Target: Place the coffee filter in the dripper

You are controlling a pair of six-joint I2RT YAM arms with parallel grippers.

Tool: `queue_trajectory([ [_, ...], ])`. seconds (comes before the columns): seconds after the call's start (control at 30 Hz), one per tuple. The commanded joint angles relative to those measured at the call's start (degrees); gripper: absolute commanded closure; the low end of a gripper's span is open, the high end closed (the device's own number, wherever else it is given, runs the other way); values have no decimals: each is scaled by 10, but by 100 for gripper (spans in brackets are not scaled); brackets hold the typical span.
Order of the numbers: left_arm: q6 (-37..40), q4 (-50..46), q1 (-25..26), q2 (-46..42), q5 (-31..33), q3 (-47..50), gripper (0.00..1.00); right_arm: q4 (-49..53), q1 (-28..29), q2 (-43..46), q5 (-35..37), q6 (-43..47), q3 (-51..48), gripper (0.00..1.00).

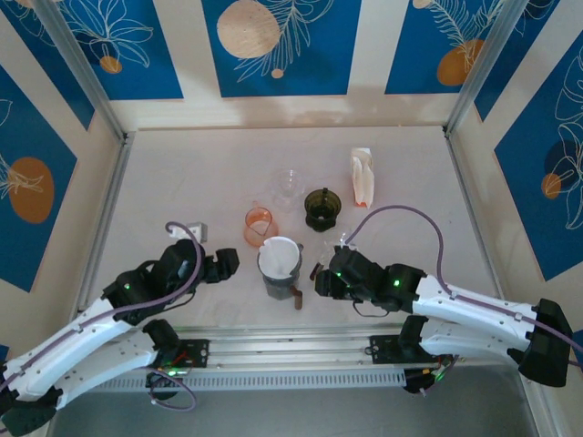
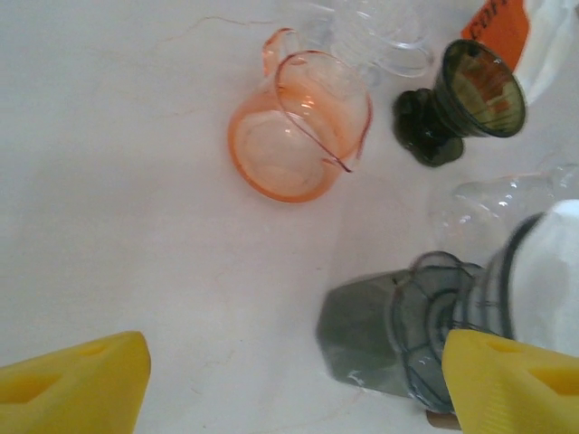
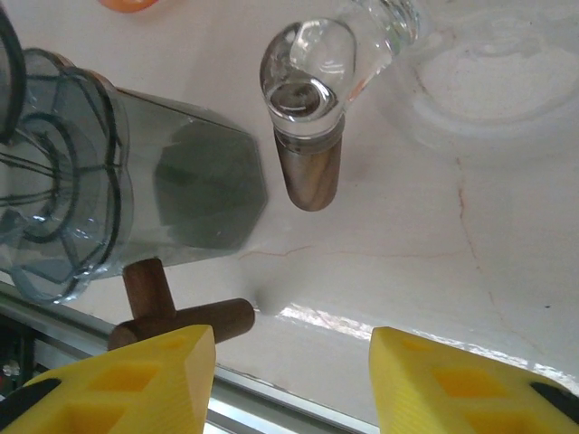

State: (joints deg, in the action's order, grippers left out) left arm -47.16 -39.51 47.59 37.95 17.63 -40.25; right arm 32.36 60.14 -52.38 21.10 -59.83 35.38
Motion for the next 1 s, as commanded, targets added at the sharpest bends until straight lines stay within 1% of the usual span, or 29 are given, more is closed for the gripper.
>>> queue_trajectory([
  [0.0, 12, 39, -60, 15, -62, 15, 23, -12, -3, 4, -1, -27, -14, 52],
  [0.07, 11, 83, -116, 37, -126, 27, 28, -13, -3, 7, 0, -33, -20, 52],
  [0.1, 9, 101, -134, 48, -149, 31, 29, -14, -4, 7, -1, -36, -23, 52],
  [0.13, 8, 124, -154, 62, -168, 36, 31, -15, -3, 8, -1, -38, -27, 52],
  [0.2, 9, 169, -172, 90, -183, 37, 32, -17, -3, 10, -1, -42, -33, 53],
  [0.27, 13, 212, -179, 126, -185, 34, 32, -22, -3, 10, -3, -44, -37, 53],
  [0.4, 22, 253, -186, 214, -178, -1, 32, -22, -2, 11, -4, -45, -39, 53],
  [0.53, 31, 264, -191, 294, -163, -37, 36, -24, 0, 14, -5, -49, -44, 53],
  [0.7, 42, 267, -196, 372, -152, -82, 39, -28, 0, 15, -6, -55, -51, 53],
  [0.77, 44, 273, -196, 395, -152, -94, 40, -27, 1, 17, -5, -54, -52, 53],
  [0.9, 51, 266, -197, 436, -126, -120, 41, -26, 1, 22, -4, -56, -57, 53],
  [0.97, 59, 259, -196, 457, -124, -135, 43, -26, 1, 25, -3, -56, -60, 53],
])
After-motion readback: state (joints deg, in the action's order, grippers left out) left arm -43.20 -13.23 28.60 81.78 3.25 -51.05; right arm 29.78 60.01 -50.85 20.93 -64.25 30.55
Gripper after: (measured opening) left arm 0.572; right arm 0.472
